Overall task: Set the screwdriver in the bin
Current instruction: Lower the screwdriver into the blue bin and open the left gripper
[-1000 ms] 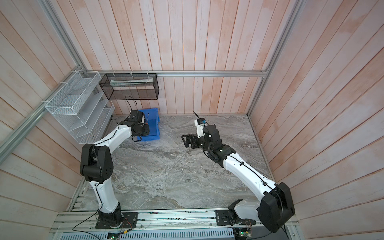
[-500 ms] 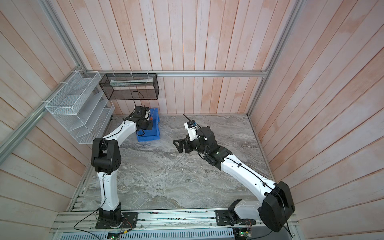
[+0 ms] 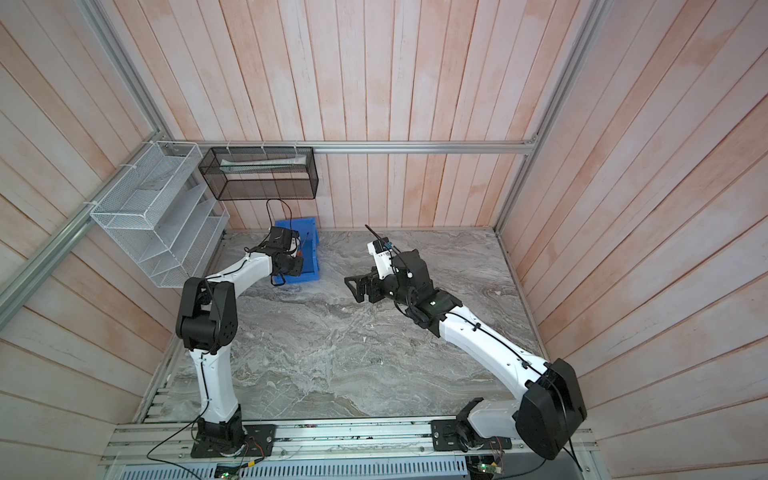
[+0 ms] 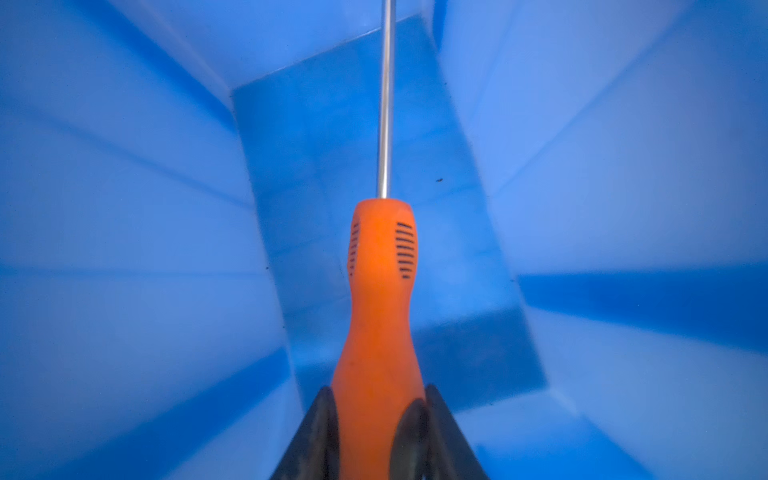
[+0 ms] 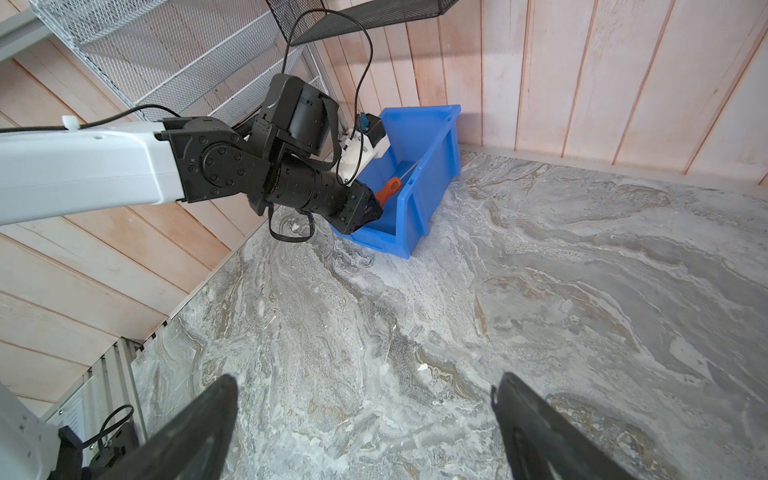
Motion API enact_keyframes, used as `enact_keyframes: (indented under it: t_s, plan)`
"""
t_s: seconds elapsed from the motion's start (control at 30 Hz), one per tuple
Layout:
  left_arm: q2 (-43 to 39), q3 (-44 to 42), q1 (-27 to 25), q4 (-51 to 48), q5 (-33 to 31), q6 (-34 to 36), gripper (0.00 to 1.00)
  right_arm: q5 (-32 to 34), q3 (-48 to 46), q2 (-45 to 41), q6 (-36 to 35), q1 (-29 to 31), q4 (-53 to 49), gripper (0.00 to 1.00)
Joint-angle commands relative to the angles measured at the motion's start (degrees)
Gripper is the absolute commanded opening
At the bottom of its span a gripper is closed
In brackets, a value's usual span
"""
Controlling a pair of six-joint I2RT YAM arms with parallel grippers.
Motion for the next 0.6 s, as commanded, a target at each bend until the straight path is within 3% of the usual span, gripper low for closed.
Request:
enact_keyframes:
  t_s: [0.0,0.57]
  plan:
    - [-1.1,0.84,0.43,1.53,-2.73,1.77,0.14,0.29,2.06,0.95,-0.4,0.24,0.95,0.98]
    - [5.12,9.59,0.47,-7.1,-7.93,4.57,0.23,3.89,1.83,0.08,-1.79,0.24,-0.31,0.98]
